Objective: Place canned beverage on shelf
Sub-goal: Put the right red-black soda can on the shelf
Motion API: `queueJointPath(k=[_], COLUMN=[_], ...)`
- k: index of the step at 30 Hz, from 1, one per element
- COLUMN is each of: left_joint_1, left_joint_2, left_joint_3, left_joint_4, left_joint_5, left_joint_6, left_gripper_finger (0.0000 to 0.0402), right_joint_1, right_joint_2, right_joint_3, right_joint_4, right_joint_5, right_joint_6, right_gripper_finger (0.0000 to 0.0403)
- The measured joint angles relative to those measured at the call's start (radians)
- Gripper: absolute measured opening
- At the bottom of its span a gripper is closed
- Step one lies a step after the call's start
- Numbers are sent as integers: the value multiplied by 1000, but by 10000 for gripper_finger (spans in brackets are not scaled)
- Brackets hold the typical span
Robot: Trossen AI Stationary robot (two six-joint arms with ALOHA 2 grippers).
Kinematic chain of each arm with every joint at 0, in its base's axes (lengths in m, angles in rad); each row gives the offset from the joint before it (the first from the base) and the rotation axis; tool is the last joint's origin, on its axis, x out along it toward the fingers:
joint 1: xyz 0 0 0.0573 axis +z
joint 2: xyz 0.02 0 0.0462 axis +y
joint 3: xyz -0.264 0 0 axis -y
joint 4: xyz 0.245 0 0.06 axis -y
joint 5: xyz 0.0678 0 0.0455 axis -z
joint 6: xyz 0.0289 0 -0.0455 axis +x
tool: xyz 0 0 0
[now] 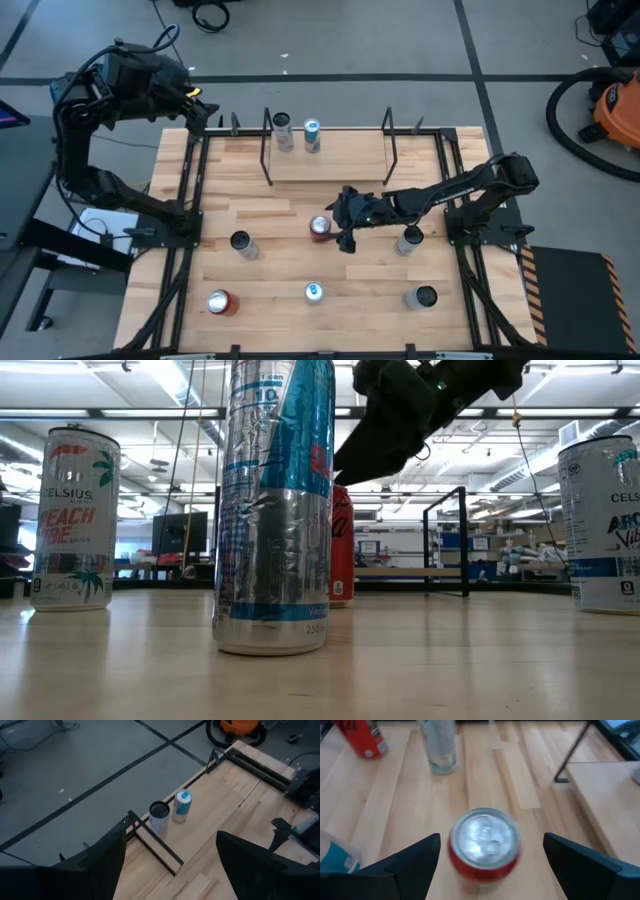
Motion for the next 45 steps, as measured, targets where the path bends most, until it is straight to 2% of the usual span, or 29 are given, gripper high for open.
queueJointPath(k=[3, 8, 23, 40, 45], left_joint_1=[0, 0, -23, -39, -39], left_joint_2=[-32, -85, -187, -435, -519], left_joint_3=[-73, -216, -532, -932, -1067], left_joint_4=[0, 38, 172, 403, 503], left_joint_5=[0, 0, 0, 0, 0], left_joint_6=[-2, -22, 3, -21, -21], left_gripper_finger=[311, 311, 311, 311, 311], right_joint_1=[6, 15, 11, 6, 6], right_joint_2=[17, 36, 83, 151, 167], right_joint_3=[0, -1, 1, 1, 0], right_joint_4=[21, 29, 76, 116, 120], right_joint_5=[-23, 26, 14, 39, 42], right_joint_6=[-21, -44, -29, -21, -21], right_gripper_finger=[364, 364, 364, 364, 353])
